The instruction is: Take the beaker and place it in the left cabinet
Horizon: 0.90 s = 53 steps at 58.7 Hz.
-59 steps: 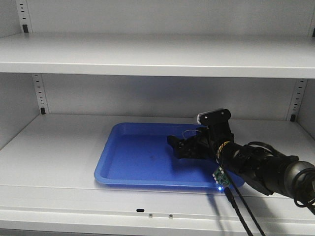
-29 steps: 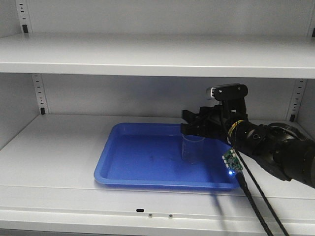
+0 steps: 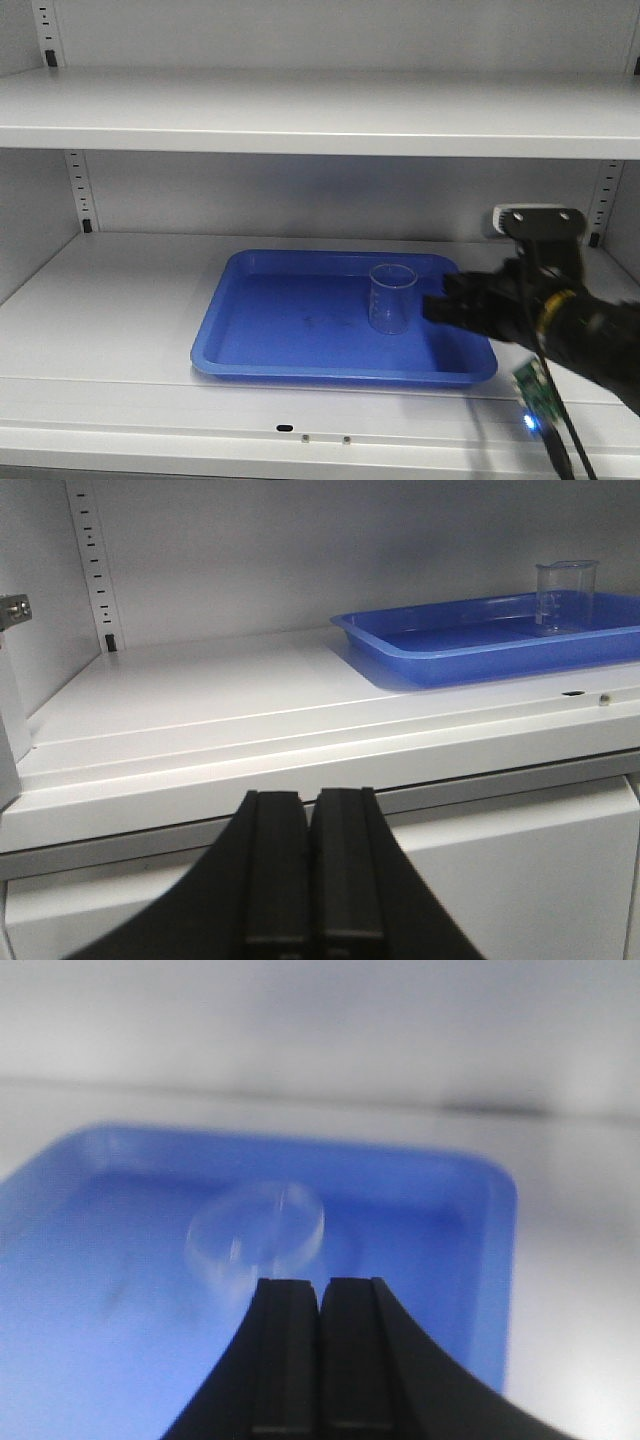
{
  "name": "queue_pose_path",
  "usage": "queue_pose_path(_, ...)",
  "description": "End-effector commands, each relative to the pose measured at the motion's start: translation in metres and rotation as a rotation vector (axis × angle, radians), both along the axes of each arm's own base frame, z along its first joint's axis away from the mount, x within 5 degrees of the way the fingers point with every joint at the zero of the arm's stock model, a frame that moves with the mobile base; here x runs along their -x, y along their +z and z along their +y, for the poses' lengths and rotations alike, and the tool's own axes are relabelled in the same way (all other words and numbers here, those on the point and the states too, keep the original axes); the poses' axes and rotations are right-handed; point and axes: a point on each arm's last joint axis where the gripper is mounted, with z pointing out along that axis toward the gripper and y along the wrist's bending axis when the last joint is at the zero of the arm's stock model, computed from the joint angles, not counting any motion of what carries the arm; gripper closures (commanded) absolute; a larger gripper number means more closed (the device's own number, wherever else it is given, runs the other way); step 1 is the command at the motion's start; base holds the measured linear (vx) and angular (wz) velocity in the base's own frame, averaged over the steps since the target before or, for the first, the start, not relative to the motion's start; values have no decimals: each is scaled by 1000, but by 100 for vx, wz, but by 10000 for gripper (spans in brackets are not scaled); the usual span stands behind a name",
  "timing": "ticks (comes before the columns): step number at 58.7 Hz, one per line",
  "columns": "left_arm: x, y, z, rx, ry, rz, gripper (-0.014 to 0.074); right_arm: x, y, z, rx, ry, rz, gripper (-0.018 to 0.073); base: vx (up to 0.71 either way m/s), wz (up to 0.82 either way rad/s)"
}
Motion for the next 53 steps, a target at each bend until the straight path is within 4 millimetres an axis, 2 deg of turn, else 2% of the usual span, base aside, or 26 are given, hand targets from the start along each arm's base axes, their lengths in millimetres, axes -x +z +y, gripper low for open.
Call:
queue_pose_path(1,1,3,0,31,-4,-82,596,34,29,-7,-40,32,-121,568,0,0)
queue_pose_path(12,1,3,0,31,-4,-82,596,78,28,-18,-44,32,-146,568,0,0)
queue_pose_path(19,1,3,0,31,-4,-82,596,91,23,-22,-43,32,-142,568,0,0)
queue_pose_path(32,1,3,0,31,-4,-82,596,94,10,-23,-30,25,-99,568,0,0)
queue_pose_path(53,1,3,0,31,-4,-82,596,92,6,-24,-22,9,-78,568,0,0)
